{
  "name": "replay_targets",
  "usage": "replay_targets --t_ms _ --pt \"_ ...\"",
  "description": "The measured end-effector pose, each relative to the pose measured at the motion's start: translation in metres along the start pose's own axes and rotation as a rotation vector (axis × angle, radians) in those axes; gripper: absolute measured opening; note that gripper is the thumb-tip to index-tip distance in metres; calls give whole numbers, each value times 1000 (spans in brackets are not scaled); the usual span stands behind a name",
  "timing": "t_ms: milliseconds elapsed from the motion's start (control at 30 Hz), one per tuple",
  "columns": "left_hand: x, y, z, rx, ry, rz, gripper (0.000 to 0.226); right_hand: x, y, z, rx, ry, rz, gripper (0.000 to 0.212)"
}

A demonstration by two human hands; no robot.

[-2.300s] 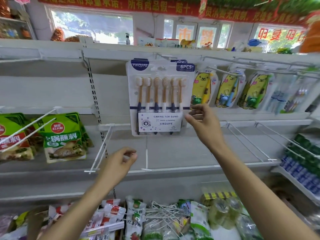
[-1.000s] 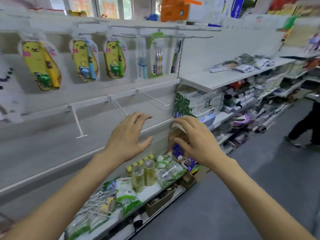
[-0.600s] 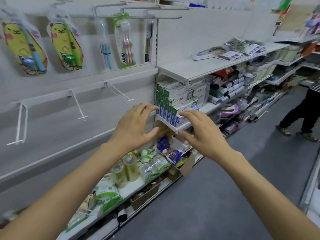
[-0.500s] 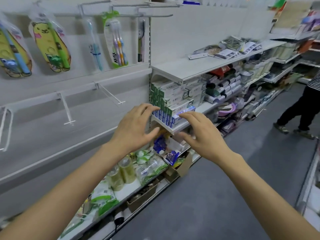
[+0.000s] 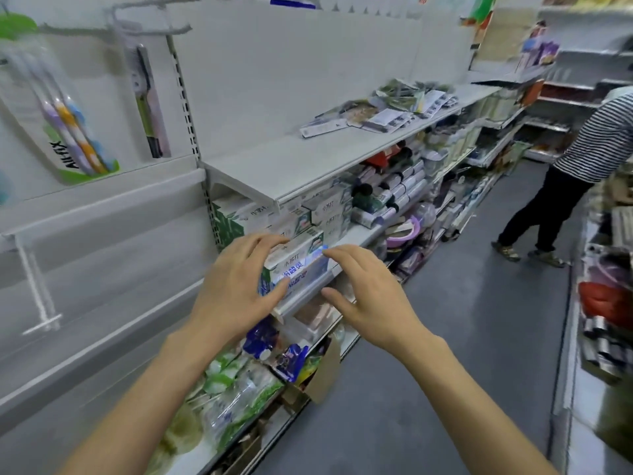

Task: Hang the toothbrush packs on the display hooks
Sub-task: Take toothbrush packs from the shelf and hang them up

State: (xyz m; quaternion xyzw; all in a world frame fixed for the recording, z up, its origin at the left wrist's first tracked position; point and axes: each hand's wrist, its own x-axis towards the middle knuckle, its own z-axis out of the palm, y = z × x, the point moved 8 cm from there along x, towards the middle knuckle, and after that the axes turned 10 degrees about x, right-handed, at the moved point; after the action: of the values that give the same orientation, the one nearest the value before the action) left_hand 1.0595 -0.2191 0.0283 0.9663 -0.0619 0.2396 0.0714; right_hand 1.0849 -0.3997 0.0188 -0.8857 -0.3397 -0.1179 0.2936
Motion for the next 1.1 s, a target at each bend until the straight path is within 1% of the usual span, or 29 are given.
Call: replay_targets --t_ms 167,333,567,900,1100 --pt "61 6 33 -42 -6 14 49 33 57 -12 34 -14 28 52" --pt "99 18 63 -78 -29 27 49 56 112 -26 18 -31 25 50" --pt "151 37 113 -40 -108 37 46 95 186 -30 44 -49 4 52" --pt "268 73 168 33 -4 -38 45 184 312 -67 108 -81 -164 51" --pt "343 96 178 102 70 -110 42 248 380 -99 133 -106 -281 50"
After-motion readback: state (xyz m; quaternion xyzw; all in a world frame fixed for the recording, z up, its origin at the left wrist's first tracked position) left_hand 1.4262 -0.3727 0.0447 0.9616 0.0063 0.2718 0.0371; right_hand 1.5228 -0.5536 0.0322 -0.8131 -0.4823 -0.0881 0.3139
